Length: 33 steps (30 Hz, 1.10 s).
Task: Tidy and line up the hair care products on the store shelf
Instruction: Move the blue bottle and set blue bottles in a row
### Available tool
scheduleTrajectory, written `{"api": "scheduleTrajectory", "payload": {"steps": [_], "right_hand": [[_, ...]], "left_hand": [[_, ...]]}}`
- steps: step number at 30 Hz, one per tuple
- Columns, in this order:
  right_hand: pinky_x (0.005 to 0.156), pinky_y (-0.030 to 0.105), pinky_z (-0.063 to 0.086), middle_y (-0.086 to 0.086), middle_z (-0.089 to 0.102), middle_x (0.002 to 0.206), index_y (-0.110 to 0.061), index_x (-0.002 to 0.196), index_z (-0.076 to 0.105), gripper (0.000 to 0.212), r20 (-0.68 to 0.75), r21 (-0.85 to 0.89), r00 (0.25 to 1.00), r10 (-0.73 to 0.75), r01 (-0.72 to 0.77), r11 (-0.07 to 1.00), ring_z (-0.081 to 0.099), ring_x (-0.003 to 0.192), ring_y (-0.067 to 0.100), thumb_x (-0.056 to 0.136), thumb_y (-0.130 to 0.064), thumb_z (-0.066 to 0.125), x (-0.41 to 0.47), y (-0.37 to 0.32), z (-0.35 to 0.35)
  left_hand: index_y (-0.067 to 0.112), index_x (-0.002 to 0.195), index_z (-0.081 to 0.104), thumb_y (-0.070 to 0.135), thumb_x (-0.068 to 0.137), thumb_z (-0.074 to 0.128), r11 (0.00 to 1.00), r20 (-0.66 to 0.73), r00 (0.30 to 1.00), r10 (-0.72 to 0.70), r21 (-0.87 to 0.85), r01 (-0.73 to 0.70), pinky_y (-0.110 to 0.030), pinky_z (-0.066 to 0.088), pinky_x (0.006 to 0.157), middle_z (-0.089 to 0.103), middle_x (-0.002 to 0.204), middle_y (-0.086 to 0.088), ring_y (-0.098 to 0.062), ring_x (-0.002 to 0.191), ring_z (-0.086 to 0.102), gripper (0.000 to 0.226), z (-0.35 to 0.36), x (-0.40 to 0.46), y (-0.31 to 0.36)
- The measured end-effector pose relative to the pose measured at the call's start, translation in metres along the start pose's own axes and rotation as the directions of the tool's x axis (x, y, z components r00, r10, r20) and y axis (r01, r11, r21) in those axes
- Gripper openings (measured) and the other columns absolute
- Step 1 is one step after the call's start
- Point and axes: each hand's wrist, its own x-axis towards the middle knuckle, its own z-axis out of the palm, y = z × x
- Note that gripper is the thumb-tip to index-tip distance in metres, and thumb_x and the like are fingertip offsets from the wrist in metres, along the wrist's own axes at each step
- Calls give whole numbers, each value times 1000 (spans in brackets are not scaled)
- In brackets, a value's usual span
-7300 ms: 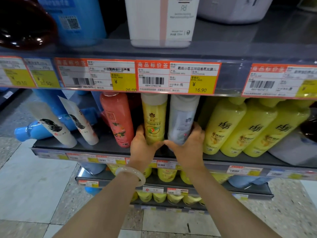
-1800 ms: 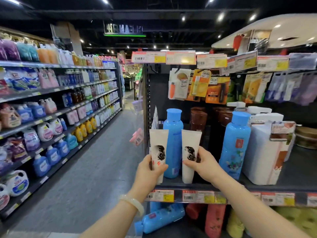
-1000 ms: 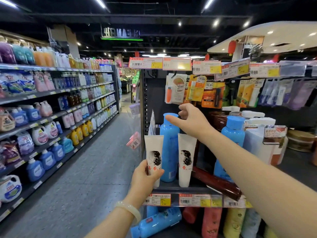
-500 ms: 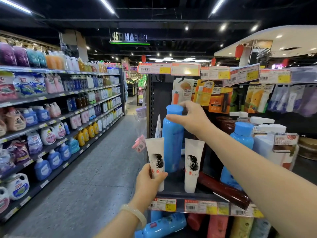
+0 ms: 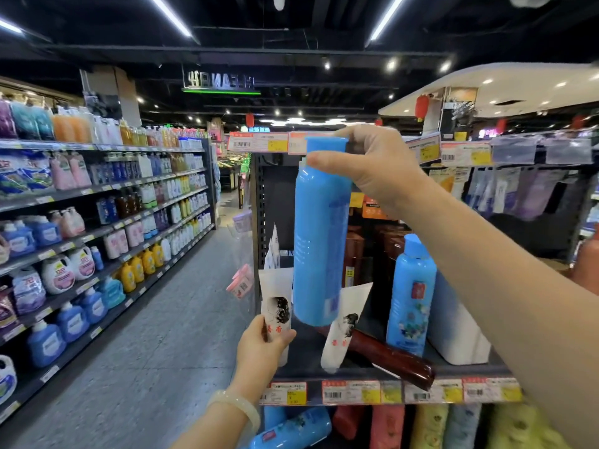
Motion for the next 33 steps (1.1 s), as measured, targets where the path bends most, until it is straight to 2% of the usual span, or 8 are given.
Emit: {"api": "scheduleTrajectory", "payload": {"steps": [3,7,10,15,18,24,28,33], "right_hand": [[73,31,55,13,69,94,-2,97,62,32,70,-5,996,50,-50,999,66,83,20,72,-16,77,-12,8,2],[86,44,53,17,68,101,-2,96,62,31,80,15,995,59,-61,998,64,89,24,72,-15,77,-21,20,9],[82,38,54,7,65,95,-11,91,60,26,91,19,992,89,-91,996,63,85,17,72,-16,76,-26,33,13],[70,28,54,8,66,91,-4,97,61,32,91,12,987,133,-135,991,63,78,15,72,-16,77,-32,45,14],[55,17,51,2,66,82,-9,92,62,23,123,72,976,182,-192,979,64,68,9,74,-15,75,-35,48,4],[60,24,52,-2,68,76,-17,89,65,22,257,265,931,258,-325,908,65,68,12,68,-15,66,-60,68,-12],[65,22,52,3,66,97,-16,109,58,37,260,432,906,334,-418,799,64,81,14,73,-17,70,-85,83,-12],[79,23,55,-1,61,106,-18,116,43,61,181,47,858,480,-495,868,63,93,7,67,-20,81,-145,107,0]], "left_hand": [[29,89,54,10,82,68,1000,12,1000,18,-17,-17,-18,43,65,65,97,2,-5,82,57,24,1,-1,2],[14,131,45,10,80,69,998,-175,984,-41,38,48,-36,43,96,47,135,-9,-22,116,50,56,2,-10,11],[26,129,40,24,86,62,967,-368,908,202,-74,-245,-30,34,108,42,136,8,-6,125,41,49,3,-58,17],[36,132,35,55,65,61,896,4,897,441,-49,-441,-12,36,101,43,134,24,8,124,42,74,5,-76,14],[39,122,43,52,60,69,951,245,921,302,-150,-272,-18,48,90,57,125,17,5,112,56,69,-2,-68,26],[4,117,54,26,53,77,950,648,759,65,-274,153,-30,55,74,70,98,-5,-18,88,66,71,-2,-64,25],[10,102,55,16,46,83,947,368,929,46,-312,77,-22,53,59,72,84,-3,-9,71,68,63,32,-89,20],[35,90,41,37,41,81,995,-135,990,-34,-98,21,-32,54,67,62,92,1,-12,80,63,63,65,-110,-3]]}}
